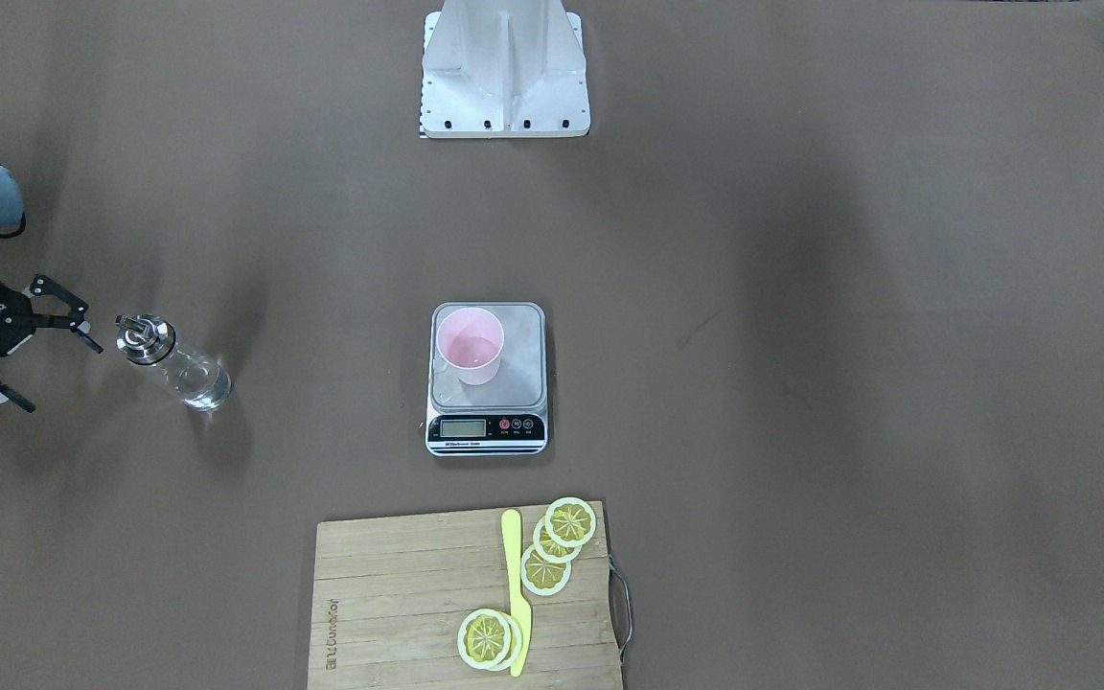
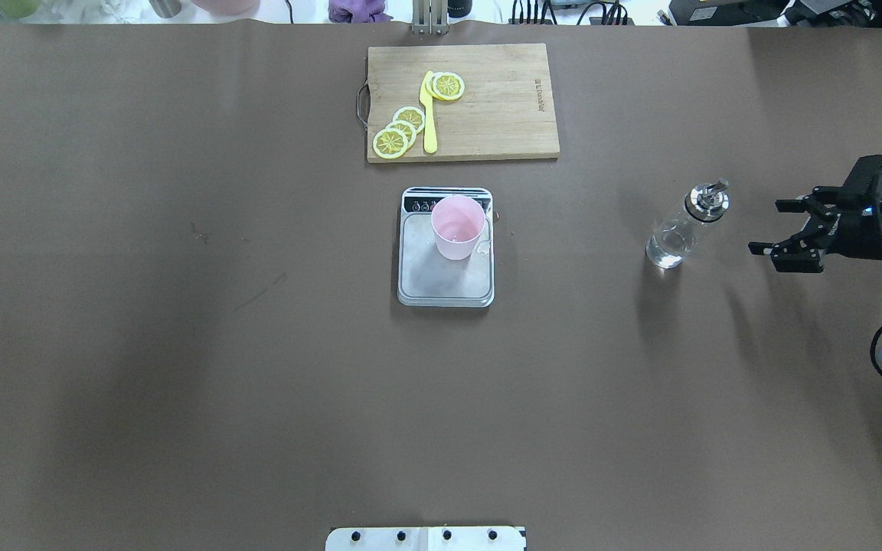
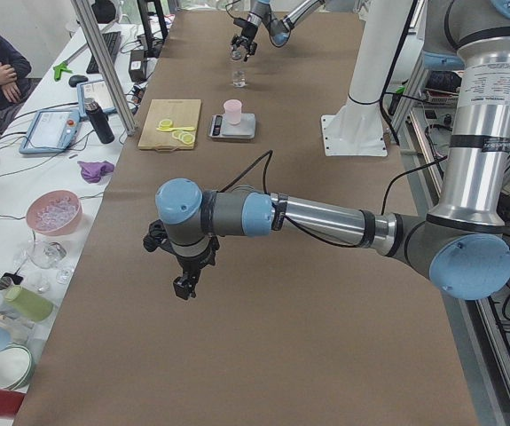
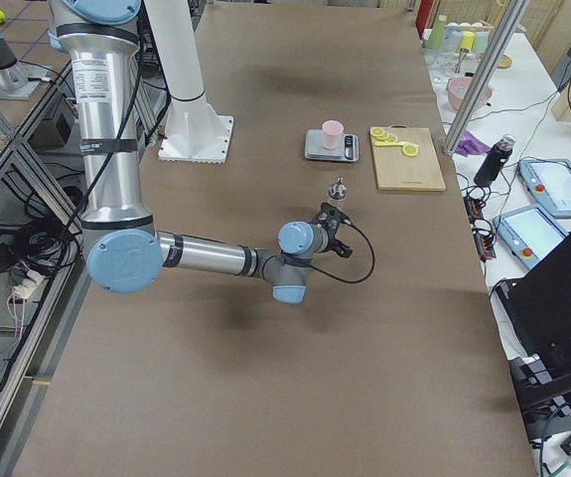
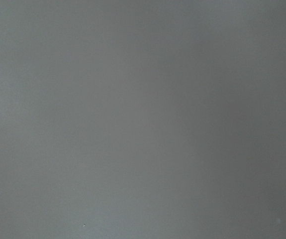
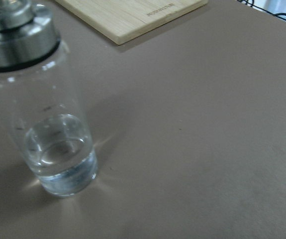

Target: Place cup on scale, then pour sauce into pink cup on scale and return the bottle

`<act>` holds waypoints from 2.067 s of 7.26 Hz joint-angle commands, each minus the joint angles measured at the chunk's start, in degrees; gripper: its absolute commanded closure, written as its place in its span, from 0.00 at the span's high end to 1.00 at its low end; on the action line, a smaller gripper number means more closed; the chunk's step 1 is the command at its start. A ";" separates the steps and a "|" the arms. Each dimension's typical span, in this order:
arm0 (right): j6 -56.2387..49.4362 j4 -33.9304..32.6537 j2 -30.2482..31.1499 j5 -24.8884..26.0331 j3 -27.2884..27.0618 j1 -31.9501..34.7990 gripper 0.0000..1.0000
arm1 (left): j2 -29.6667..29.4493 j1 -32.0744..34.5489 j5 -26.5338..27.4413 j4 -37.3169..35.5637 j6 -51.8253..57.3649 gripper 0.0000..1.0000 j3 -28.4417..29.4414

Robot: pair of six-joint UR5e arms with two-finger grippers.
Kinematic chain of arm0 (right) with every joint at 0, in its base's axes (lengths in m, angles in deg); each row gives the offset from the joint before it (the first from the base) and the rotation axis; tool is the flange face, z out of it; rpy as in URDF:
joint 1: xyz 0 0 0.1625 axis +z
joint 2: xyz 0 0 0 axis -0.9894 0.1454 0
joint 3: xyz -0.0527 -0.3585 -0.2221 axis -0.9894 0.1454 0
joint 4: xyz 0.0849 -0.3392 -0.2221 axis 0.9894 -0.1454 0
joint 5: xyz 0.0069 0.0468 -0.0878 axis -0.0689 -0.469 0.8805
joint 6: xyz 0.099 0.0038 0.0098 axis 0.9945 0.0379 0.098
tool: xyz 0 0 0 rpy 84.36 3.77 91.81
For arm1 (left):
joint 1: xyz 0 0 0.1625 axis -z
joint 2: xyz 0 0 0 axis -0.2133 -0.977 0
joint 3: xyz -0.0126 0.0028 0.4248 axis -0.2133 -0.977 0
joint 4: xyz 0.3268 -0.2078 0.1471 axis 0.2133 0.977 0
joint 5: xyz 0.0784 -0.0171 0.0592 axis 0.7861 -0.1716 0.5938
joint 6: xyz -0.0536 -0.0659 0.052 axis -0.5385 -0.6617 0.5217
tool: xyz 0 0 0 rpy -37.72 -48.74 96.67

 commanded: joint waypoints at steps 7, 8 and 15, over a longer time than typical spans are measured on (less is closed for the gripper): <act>9.47 -39.44 1.78 -4.95 -1.08 24.77 1.00 | 0.86 0.09 0.00 -0.09 0.25 0.98 0.06; 9.38 -44.88 1.60 -8.45 -1.35 26.55 1.00 | 0.86 0.00 0.09 -0.09 -0.19 0.98 0.40; -15.75 -93.11 4.03 -10.07 -20.49 32.36 1.00 | 0.77 0.00 0.53 -0.27 -0.19 0.98 1.20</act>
